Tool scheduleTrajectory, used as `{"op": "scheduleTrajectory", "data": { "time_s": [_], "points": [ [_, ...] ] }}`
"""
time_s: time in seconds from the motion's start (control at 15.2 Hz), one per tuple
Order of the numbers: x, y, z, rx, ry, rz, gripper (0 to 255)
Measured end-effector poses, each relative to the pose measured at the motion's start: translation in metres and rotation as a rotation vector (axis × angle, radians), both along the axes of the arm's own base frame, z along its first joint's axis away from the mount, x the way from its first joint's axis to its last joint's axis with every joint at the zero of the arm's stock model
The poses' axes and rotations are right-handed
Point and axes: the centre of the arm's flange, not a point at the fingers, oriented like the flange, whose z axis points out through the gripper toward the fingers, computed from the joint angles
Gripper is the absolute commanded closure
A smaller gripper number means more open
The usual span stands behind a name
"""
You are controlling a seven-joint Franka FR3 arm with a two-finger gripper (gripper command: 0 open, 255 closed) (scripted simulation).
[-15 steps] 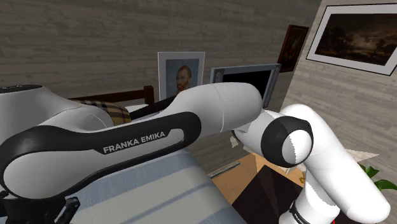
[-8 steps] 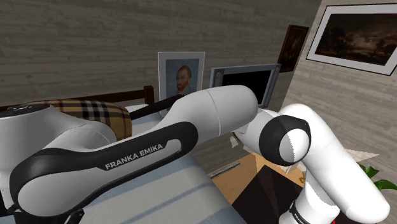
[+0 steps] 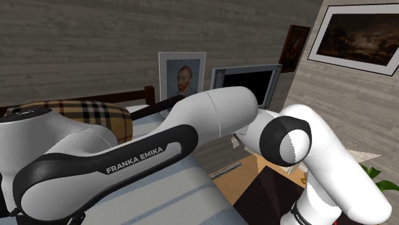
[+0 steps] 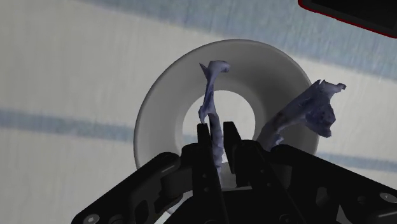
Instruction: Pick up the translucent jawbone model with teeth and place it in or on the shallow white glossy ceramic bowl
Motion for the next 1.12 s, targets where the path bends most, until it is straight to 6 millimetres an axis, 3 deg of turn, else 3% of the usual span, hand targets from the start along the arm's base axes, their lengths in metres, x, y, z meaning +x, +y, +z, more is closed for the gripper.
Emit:
{"op": "scheduleTrajectory", "data": {
  "time_s": [0.4, 0.73, 1.12],
  "points": [
    [0.000, 0.000, 0.000, 0.000, 0.000, 0.000, 0],
    [0.005, -0.008, 0.042, 0.001, -0.001, 0.000, 0],
    [0.006, -0.009, 0.049, 0.000, 0.000, 0.000, 0]
  ]
}}
